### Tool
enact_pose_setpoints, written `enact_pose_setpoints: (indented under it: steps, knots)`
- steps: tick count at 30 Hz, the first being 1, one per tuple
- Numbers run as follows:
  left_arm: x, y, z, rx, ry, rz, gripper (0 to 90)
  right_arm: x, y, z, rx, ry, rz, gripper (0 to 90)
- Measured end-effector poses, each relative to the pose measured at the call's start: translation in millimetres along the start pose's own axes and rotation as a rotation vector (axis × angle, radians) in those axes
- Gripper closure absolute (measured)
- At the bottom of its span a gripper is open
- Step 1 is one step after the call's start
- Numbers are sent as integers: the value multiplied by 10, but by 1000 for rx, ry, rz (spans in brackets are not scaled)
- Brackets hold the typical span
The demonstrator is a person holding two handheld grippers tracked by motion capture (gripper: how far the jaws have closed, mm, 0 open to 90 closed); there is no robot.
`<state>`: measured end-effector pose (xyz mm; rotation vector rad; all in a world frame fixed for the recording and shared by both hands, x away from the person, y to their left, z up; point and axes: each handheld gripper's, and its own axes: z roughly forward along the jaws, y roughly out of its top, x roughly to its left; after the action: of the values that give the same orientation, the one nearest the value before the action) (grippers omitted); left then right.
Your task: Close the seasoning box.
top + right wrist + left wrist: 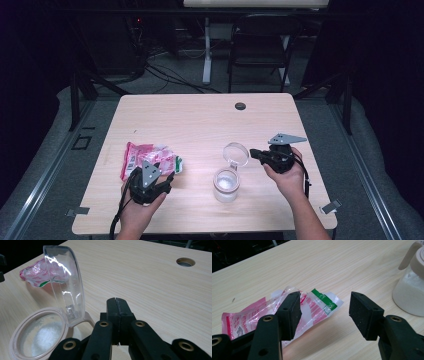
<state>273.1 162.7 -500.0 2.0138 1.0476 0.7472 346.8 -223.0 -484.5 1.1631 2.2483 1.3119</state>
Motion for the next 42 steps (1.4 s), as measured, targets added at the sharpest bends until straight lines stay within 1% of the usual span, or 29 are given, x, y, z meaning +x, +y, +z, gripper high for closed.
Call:
enact_pose_setpoints:
  steps: [4,15,19,24,28,31,36,42]
  knots:
    - [-1,0,-4,-6,1,-1,428,23,-1,17,-7,7,4,900]
    - [-2,-10,4,1,0,2,430,50,14,26,-9,28,1,900]
    - [1,-10,2,-1,2,-1,431,83,18,42,-9,36,2,899]
    - [5,-12,6,-1,1,-4,432,122,33,43,-8,38,-19,899]
    - [5,-12,6,0,0,-2,432,145,41,39,-9,43,-21,898]
    - [7,-12,5,-1,2,-3,432,172,49,44,-9,47,-34,898]
    - [12,-11,0,-3,3,-2,432,217,57,50,-13,51,-42,898]
    - [21,-10,-1,-1,6,0,432,280,71,58,-4,60,-63,897]
